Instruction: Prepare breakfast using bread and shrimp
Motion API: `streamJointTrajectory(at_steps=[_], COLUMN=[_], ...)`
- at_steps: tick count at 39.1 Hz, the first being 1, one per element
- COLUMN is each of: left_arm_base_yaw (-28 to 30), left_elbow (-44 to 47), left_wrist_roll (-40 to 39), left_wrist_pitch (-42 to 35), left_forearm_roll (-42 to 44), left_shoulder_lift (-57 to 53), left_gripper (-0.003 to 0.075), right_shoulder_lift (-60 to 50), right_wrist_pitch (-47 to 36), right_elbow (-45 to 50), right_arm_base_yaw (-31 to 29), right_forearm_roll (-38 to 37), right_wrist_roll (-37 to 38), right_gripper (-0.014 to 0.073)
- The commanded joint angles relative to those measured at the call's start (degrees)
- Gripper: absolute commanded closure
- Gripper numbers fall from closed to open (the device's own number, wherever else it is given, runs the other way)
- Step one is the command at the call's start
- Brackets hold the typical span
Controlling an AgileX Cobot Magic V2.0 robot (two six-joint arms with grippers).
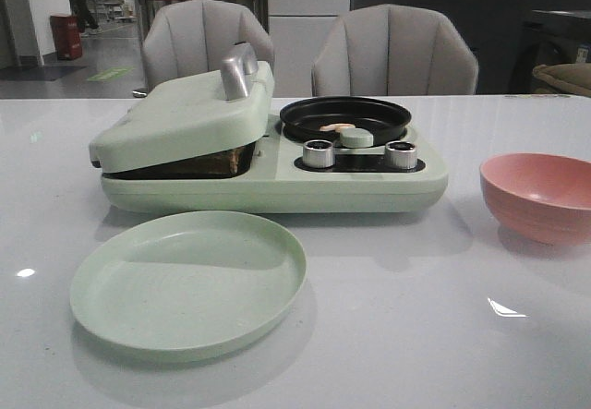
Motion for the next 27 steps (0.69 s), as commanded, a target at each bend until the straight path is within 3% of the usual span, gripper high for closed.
streamJointTrajectory(at_steps=[1, 16, 27], left_arm_base_yaw=[0.1, 0.1, 0.1], left_elbow=[1.2, 1.2, 1.2], left_wrist_roll=[-0.6, -0.6, -0.6], left_wrist_pitch=[-4.6, -4.6, -4.6], left_forearm_roll=[-0.1, -0.1, -0.1], left_shoulder_lift=[-0.8, -0.8, -0.8], left_gripper=[0.0606, 0.0606, 0.0606], right_shoulder_lift=[-0.5, -14.4, -27.3], right_wrist_pitch=[-4.2, 2.4, 2.6], right_elbow=[-1.6, 1.9, 9.0], right_arm_base_yaw=[-0.5, -11.9, -10.9], right_forearm_roll=[-0.6, -1.3, -2.0], right_wrist_roll=[-0.4, -0.9, -0.9], right_gripper=[0.0458, 0.0458, 0.0458])
